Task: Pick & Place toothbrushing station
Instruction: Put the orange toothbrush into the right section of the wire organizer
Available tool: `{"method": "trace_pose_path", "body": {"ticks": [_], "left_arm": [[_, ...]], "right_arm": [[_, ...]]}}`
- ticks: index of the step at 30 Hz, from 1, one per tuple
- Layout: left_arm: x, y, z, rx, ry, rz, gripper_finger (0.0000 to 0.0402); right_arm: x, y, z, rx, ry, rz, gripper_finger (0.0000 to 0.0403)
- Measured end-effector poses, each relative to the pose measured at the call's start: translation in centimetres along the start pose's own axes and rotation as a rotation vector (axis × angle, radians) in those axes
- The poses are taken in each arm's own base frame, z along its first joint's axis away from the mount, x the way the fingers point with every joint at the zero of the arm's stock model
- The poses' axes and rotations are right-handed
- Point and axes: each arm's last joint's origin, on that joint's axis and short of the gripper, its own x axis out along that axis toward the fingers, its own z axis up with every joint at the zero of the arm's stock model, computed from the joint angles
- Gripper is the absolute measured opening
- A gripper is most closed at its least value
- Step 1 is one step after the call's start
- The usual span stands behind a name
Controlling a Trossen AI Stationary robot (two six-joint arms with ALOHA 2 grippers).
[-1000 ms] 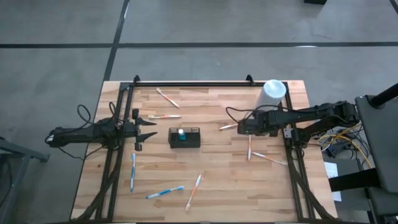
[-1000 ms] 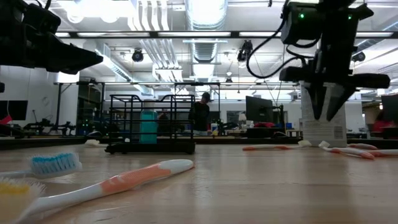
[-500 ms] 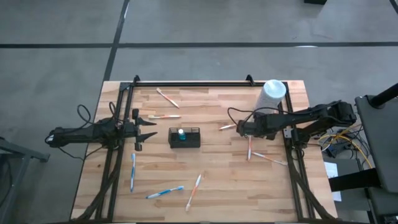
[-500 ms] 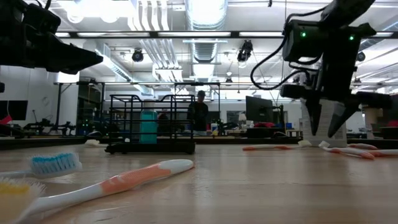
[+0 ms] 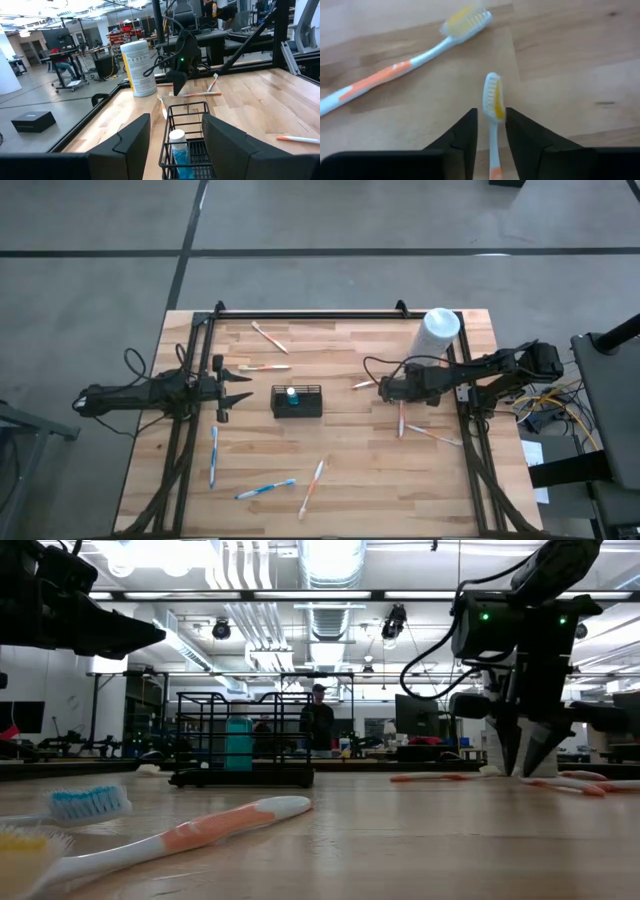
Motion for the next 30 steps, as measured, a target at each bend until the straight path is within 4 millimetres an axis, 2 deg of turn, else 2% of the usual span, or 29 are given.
{"method": "trace_pose_path", "body": {"ticks": [5, 7, 17, 24, 30], "left_arm": [[0.0, 0.0, 0.0, 0.0, 0.0, 0.0, 0.0187], [0.0, 0.0, 0.0, 0.0, 0.0, 0.0, 0.0186], [0.0, 0.0, 0.0, 0.0, 0.0, 0.0, 0.0186], [0.0, 0.0, 0.0, 0.0, 0.0, 0.0, 0.0186], [0.0, 0.0, 0.0, 0.0, 0.0, 0.001, 0.0187]], "right_arm": [[0.0, 0.0, 0.0, -0.029, -0.015, 0.007, 0.0023], [0.0, 0.0, 0.0, -0.046, -0.017, 0.011, 0.0013], [-0.1, 0.3, 0.1, -0.053, -0.032, 0.033, 0.0008], [-1.3, 1.3, 0.1, -0.07, -0.154, 0.207, 0.0008], [-3.4, 2.3, 0.2, -0.11, -0.34, 0.395, 0.0008]]}}
